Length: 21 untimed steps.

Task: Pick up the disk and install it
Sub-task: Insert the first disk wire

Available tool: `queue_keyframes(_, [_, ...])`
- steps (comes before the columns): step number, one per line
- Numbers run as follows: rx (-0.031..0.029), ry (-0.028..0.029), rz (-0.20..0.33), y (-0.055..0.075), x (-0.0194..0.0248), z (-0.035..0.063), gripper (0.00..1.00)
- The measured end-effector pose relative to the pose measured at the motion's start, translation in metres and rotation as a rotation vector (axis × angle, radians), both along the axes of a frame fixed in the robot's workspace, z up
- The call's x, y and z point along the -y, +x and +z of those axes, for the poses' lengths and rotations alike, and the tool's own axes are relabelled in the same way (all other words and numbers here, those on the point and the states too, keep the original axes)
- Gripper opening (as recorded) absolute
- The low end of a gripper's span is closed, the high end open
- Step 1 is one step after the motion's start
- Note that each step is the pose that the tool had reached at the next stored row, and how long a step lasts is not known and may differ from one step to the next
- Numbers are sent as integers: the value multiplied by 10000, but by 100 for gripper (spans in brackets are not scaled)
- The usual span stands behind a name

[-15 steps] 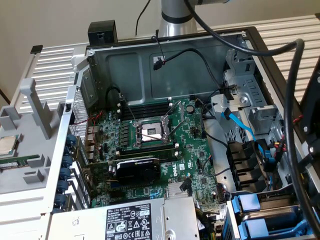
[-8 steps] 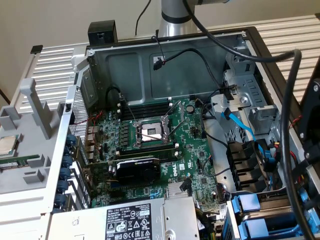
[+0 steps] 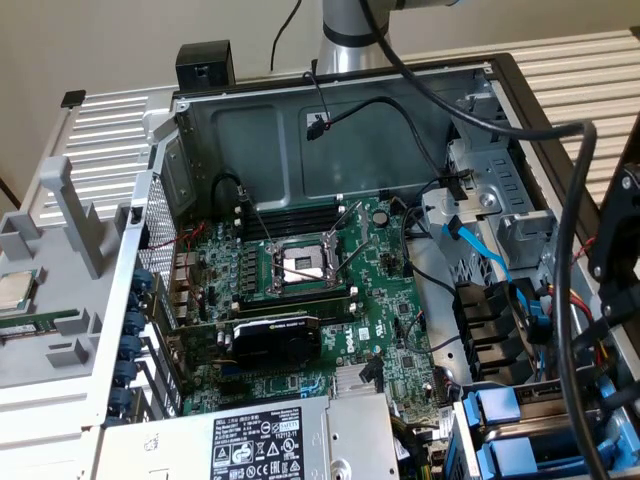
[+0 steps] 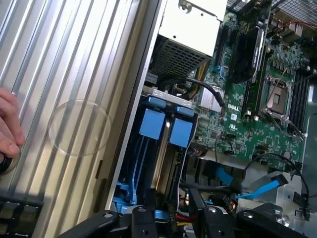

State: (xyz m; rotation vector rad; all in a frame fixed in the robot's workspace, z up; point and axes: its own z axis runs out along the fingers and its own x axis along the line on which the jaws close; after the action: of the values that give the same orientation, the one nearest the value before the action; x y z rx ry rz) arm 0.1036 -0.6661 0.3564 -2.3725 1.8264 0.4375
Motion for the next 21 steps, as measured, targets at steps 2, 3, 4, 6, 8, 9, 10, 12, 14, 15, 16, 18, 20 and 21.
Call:
queue_keyframes(2, [2,33,0,1,0,-14,39])
queue_keyframes(3, [13,56,1,1,0,-19,39])
queue_keyframes(4, [33,82,2,1,0,-23,39])
queue_keyframes(6, [42,90,1,-2,0,-24,39])
queue_keyframes(8, [42,91,21,-3,0,-26,39])
queue_keyframes(9, [42,92,31,-5,0,-28,39])
queue_keyframes(10, [42,94,34,-5,0,-28,39])
queue_keyframes(12, [44,132,36,-6,1,-34,39])
queue_keyframes(14, [46,201,43,-6,10,-40,39])
queue_keyframes(15, [45,243,59,-6,18,-45,39])
queue_keyframes(16, [45,271,79,-5,23,-51,39])
queue_keyframes(18, [44,314,164,-4,31,-61,39])
queue_keyframes(20, [45,366,293,-4,33,-63,39])
queue_keyframes(21, [49,390,369,-3,34,-64,39])
